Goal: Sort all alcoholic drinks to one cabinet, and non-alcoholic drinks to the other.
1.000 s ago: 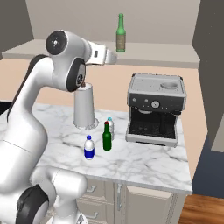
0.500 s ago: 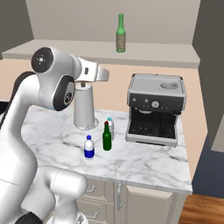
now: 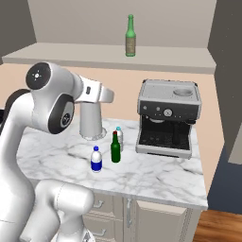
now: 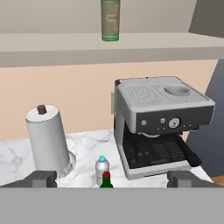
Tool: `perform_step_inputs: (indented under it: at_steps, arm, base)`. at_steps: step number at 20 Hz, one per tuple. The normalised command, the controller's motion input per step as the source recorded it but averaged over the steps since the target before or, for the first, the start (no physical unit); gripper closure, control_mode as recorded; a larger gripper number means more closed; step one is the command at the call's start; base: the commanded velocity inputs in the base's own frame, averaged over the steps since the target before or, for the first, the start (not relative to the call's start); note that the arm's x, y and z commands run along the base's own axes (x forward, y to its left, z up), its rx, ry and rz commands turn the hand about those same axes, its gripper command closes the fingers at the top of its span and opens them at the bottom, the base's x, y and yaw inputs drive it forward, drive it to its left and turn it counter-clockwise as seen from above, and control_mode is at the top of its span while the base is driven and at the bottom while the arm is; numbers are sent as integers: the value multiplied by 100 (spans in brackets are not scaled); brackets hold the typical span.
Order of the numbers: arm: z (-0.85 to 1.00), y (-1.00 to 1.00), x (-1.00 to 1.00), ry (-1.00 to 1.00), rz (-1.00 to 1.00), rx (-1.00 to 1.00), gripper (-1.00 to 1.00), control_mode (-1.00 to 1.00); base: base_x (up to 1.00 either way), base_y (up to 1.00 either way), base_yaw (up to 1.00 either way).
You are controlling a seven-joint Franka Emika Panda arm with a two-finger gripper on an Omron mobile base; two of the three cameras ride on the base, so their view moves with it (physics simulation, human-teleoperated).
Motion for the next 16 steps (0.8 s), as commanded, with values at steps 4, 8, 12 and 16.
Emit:
perform_step_inputs:
  at_steps: [4,8,12,16]
  arm:
    - [-29,7,-25,12,0,0,-100,-100]
    - [-31,8,-19,13,0,0,-100,-100]
    - [-31,6,-15,13,0,0,-100,-100]
    - [-28,0,-9,11,0,2,-100,-100]
  base:
    - [0,0,0]
    - [0,0,0]
    - [0,0,0]
    - [0,0,0]
